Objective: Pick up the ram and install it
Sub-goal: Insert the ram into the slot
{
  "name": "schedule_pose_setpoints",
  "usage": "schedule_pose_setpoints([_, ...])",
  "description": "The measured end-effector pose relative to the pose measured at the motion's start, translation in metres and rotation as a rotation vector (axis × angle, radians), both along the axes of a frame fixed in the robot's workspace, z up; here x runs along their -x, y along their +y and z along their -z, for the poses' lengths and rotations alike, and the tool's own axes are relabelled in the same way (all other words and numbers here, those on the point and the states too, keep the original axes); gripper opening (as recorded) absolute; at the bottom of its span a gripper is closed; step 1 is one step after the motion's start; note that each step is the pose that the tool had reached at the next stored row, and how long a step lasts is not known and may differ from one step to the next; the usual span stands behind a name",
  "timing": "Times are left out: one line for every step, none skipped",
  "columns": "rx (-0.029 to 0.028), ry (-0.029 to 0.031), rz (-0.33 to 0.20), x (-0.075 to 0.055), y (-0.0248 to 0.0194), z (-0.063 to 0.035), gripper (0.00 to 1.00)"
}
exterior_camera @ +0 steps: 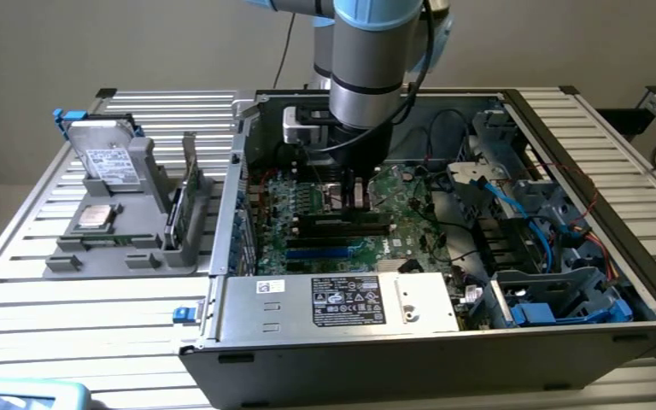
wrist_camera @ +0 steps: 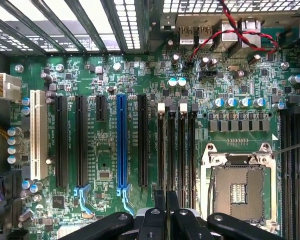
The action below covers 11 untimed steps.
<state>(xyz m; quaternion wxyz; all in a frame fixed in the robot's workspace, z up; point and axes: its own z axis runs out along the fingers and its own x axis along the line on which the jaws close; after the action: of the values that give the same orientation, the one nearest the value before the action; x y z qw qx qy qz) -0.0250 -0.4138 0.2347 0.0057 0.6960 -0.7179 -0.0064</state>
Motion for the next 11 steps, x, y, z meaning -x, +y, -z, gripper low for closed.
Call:
schedule_pose_setpoints([0.0000, 0.0000, 0.000, 0.0000, 0.0000, 0.0000, 0.13])
schedule_pose_setpoints([0.0000, 0.0000, 0.000, 0.0001, 0.0000, 0.0000, 0.13])
schedule_pose_setpoints([-0.0001, 0.0000, 0.000, 0.0001, 0.0000, 0.0001, 0.13])
schedule_pose_setpoints([0.0001, 0.0000, 0.000, 0.0001, -0.0001, 0.0001, 0.13])
schedule_pose_setpoints([0.0001, 0.0000, 0.000, 0.0001, -0.0001, 0.0001, 0.13])
schedule_pose_setpoints([0.0001, 0.0000, 0.000, 0.0001, -0.0001, 0.0003, 0.13])
schedule_pose_setpoints([0.0000, 0.0000, 0.000, 0.0001, 0.0000, 0.0005, 0.13])
schedule_pose_setpoints([0.0000, -0.0001, 0.000, 0.0001, 0.0000, 0.0008, 0.13])
schedule_pose_setpoints([0.0000, 0.0000, 0.000, 0.0001, 0.0000, 0.0010, 0.13])
schedule_pose_setpoints([0.0001, 0.0000, 0.000, 0.0001, 0.0000, 0.0011, 0.13])
schedule_pose_setpoints([0.0002, 0.0000, 0.000, 0.0001, -0.0001, 0.0011, 0.13])
